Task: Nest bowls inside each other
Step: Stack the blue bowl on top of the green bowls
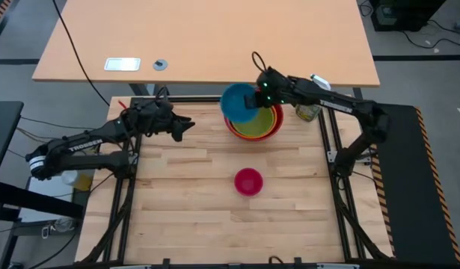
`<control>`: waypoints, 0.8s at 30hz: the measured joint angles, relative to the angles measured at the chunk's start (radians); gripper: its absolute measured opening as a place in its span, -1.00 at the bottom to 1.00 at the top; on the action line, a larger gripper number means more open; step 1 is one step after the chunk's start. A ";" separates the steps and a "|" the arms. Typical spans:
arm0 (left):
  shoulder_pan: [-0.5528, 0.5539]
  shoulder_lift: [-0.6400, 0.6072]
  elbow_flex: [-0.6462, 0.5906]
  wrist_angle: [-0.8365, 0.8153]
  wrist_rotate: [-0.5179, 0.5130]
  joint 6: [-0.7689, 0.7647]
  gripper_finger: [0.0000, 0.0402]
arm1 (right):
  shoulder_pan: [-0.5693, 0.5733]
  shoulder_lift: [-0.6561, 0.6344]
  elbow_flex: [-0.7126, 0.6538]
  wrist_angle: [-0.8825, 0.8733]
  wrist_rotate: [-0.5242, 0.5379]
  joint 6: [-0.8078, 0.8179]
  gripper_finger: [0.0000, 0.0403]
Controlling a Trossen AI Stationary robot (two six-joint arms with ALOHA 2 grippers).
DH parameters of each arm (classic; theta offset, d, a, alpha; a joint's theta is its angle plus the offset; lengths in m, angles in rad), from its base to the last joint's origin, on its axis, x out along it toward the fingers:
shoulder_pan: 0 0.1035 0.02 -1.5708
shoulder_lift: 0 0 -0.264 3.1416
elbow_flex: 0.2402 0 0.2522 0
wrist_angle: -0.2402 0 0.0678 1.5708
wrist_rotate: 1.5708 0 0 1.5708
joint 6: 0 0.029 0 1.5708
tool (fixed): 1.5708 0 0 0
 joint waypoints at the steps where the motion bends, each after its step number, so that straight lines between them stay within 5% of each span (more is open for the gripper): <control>1: 0.011 0.000 0.000 0.002 0.004 0.009 -0.04 | -0.013 0.020 0.004 0.000 0.004 -0.016 -0.91; 12: 0.072 0.000 0.000 -0.008 0.017 0.021 -0.04 | -0.078 0.194 0.003 -0.132 0.036 -0.149 -0.89; 24: 0.109 0.000 0.000 -0.008 0.014 0.010 -0.04 | -0.086 0.209 0.003 -0.222 0.055 -0.263 -0.83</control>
